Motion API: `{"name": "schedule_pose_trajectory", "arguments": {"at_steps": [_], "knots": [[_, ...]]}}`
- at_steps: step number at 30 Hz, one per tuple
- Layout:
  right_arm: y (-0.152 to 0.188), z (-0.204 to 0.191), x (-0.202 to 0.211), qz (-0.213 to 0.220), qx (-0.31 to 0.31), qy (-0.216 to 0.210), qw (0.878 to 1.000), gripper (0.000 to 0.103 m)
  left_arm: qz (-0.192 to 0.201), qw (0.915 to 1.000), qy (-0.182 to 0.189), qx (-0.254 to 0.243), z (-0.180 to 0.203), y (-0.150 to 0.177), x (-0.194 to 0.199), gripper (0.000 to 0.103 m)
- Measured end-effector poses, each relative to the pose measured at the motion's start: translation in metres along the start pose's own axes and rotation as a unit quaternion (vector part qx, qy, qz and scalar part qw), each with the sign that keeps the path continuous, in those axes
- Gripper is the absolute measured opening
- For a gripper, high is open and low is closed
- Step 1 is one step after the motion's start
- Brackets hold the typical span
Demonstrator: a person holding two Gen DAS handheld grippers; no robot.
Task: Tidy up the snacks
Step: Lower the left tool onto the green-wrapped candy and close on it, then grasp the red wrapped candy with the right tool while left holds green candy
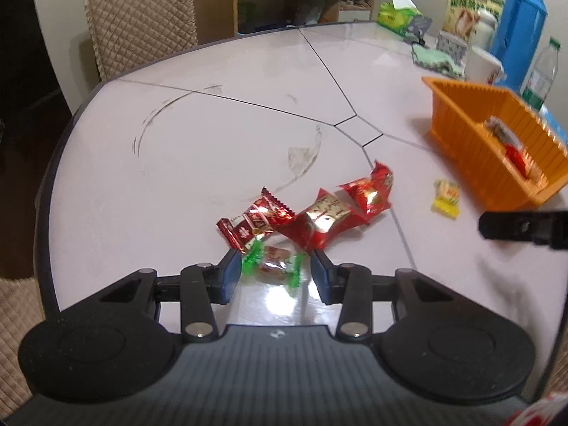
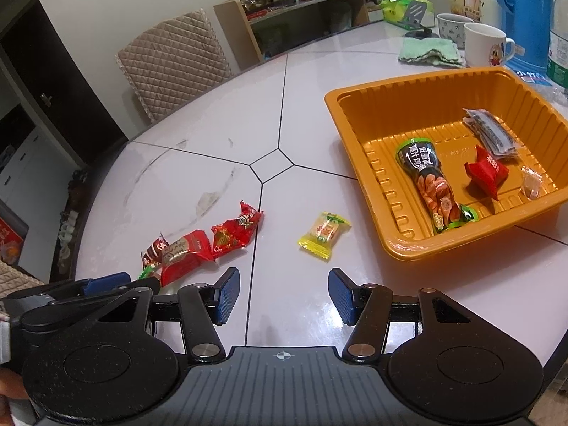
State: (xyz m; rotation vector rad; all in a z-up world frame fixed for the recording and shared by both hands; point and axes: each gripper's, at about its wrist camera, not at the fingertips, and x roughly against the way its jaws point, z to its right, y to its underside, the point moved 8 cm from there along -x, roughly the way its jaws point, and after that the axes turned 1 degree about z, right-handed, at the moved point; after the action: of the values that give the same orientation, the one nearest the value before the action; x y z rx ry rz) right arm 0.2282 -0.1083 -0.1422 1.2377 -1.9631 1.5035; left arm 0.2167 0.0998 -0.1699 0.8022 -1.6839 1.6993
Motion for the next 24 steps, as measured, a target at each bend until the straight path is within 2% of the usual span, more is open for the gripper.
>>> {"name": "schedule_pose_trajectory", "arguments": {"at_steps": [9, 15, 24], "knots": [[-0.001, 0.002, -0.007, -0.007, -0.005, 0.003, 1.0, 0.056, -0.01, 0.9993, 0.0, -0.035, 0.0, 0.004, -0.015, 0.037], [0.0, 0.0, -0.012, -0.012, -0.003, 0.002, 1.0, 0.056, -0.002, 0.9985, 0.001, -0.055, 0.003, 0.005, -0.014, 0.026], [-0.001, -0.007, -0.02, -0.016, 0.013, -0.003, 1.0, 0.056, -0.002, 0.9991, 0.0, -0.043, -0.002, 0.004, -0.009, 0.024]]}}
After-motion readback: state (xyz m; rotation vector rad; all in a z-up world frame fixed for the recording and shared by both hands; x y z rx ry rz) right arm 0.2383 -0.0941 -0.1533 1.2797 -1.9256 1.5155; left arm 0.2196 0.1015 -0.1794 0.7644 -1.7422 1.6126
